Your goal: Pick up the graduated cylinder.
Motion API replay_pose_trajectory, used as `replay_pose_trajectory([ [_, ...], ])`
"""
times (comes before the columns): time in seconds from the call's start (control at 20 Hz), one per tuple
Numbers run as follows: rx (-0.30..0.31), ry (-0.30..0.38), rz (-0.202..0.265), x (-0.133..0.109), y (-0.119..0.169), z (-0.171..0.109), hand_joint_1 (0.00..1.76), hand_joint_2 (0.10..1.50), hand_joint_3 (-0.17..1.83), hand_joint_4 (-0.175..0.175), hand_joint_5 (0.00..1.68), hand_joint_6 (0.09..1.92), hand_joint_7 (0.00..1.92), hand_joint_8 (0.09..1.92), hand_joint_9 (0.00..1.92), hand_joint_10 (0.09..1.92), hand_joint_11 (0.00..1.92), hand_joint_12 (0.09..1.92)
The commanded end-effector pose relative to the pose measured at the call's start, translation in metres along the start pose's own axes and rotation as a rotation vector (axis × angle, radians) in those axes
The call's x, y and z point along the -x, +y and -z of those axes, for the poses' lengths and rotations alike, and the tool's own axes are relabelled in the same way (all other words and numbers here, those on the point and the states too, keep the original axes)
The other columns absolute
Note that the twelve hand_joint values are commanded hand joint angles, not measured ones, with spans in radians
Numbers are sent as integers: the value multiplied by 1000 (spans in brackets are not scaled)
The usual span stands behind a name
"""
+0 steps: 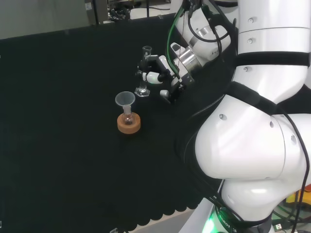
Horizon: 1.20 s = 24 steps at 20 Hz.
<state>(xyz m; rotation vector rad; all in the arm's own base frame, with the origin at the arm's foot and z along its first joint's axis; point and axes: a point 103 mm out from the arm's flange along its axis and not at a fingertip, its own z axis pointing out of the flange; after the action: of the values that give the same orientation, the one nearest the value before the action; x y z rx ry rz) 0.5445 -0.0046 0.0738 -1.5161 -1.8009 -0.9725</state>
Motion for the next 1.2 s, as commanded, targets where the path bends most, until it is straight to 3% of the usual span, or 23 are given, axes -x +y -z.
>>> replay_pose_trajectory([
  [0.05, -37, -163, -8, -6, -1, 15, 1253, 1135, -3, -175, 926, 1068, 958, 1060, 1350, 204, 1154, 938],
  [0.65, -104, -321, 5, -22, -3, 38, 1263, 1112, -2, -175, 973, 1003, 1005, 994, 1405, 155, 1185, 881],
  [0.85, -170, -373, 19, -34, -9, 51, 1264, 1111, -2, -175, 974, 1001, 1007, 991, 1406, 150, 1171, 871],
  [1.2, -252, -501, 4, -59, -35, 73, 1264, 1111, -1, -175, 975, 999, 1007, 990, 1408, 143, 1165, 865],
])
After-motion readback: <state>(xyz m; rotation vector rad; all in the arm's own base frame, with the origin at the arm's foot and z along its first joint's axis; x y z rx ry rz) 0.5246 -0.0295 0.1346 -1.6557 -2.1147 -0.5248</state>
